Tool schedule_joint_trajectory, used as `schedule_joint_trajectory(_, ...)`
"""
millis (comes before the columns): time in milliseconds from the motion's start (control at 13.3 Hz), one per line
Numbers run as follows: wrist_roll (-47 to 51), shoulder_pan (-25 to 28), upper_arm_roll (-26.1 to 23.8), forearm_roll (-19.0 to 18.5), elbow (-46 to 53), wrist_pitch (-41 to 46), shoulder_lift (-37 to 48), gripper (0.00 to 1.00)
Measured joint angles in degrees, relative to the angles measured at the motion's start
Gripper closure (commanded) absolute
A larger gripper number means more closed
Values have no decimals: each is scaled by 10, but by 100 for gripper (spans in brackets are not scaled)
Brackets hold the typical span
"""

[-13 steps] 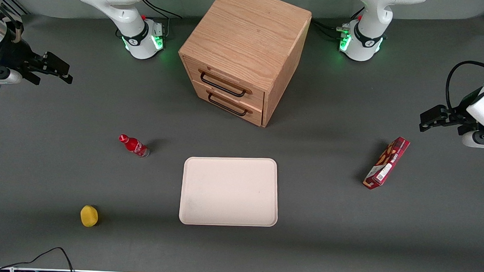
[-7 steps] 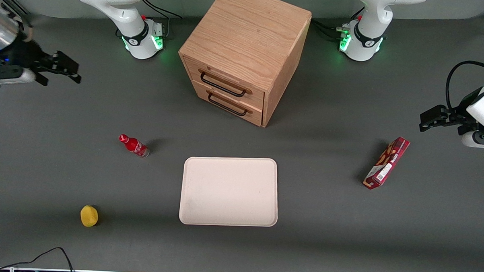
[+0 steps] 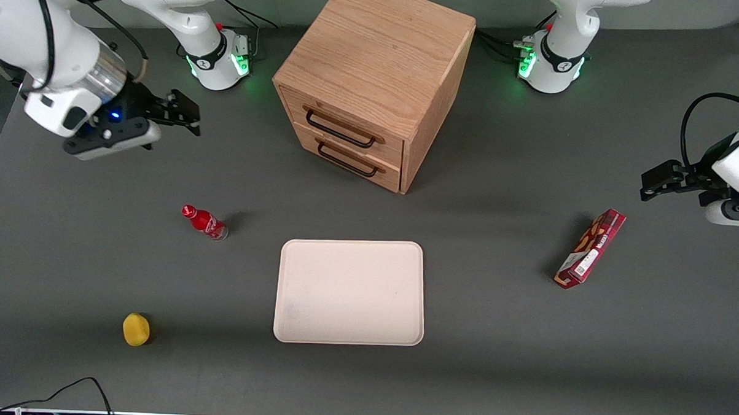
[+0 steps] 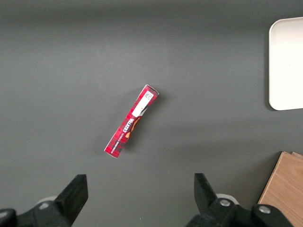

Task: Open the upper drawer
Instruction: 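Move the right gripper to the upper drawer's black handle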

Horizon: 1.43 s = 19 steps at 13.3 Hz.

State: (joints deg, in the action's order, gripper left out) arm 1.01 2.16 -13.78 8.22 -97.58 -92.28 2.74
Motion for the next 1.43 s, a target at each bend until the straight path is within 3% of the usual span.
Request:
schedule_joint_trajectory(225, -1, 1, -16, 33, 19, -11, -33, 0)
schedule_joint_trajectory(975, -1, 6, -178, 34, 22, -74, -124, 0)
schedule_joint_trajectory(1425, -67, 8, -222, 34, 5, -88, -166, 0)
